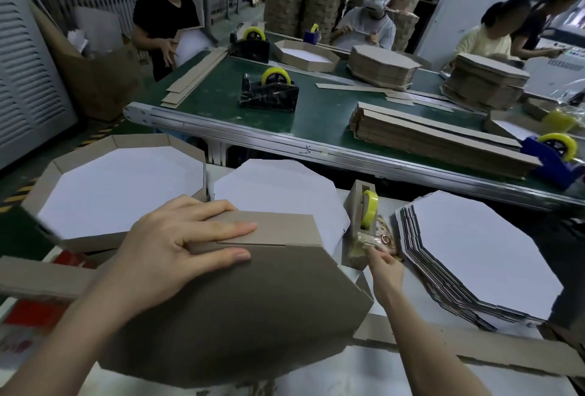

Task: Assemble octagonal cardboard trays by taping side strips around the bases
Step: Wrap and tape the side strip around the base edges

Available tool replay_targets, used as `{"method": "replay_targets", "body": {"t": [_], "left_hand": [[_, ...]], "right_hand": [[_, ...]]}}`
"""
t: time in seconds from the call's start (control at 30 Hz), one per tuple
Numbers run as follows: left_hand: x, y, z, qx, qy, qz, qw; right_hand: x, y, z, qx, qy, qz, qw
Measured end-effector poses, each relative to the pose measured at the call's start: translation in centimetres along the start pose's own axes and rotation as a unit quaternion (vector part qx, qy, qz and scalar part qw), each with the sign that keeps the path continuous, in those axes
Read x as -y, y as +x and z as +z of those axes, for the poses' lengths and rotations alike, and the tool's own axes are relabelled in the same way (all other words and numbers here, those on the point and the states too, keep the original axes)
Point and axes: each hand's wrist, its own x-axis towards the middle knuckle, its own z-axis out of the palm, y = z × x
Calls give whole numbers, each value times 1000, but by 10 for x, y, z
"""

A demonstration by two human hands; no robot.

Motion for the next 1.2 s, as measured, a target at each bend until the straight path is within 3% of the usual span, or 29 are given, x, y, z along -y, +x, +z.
{"method": "replay_targets", "body": {"t": [0.17, 0.37, 0.5, 0.63, 0.83, 1.03, 1.2], "left_hand": [[-3, -3, 1, -11, -4, -4, 1000], [-3, -7, 0, -5, 0, -8, 1000], [-3, -5, 1, -5, 7, -6, 1000], [-3, -6, 0, -7, 26, 4, 1000], [-11, -16, -4, -16, 78, 10, 997], [-22, -22, -6, -4, 68, -15, 998], [-19, -29, -8, -3, 77, -6, 997]], "right_hand": [[-6, 8, -6, 5, -66, -38, 997], [-17, 15, -24, 17, -67, -2, 998], [-8, -5, -22, 111, -129, 19, 985], [42, -42, 3, 216, -160, -40, 962], [143, -125, 33, 292, -203, -137, 925], [198, -218, 48, 347, -70, -135, 926], [201, -273, 47, 411, 48, -52, 909]]}}
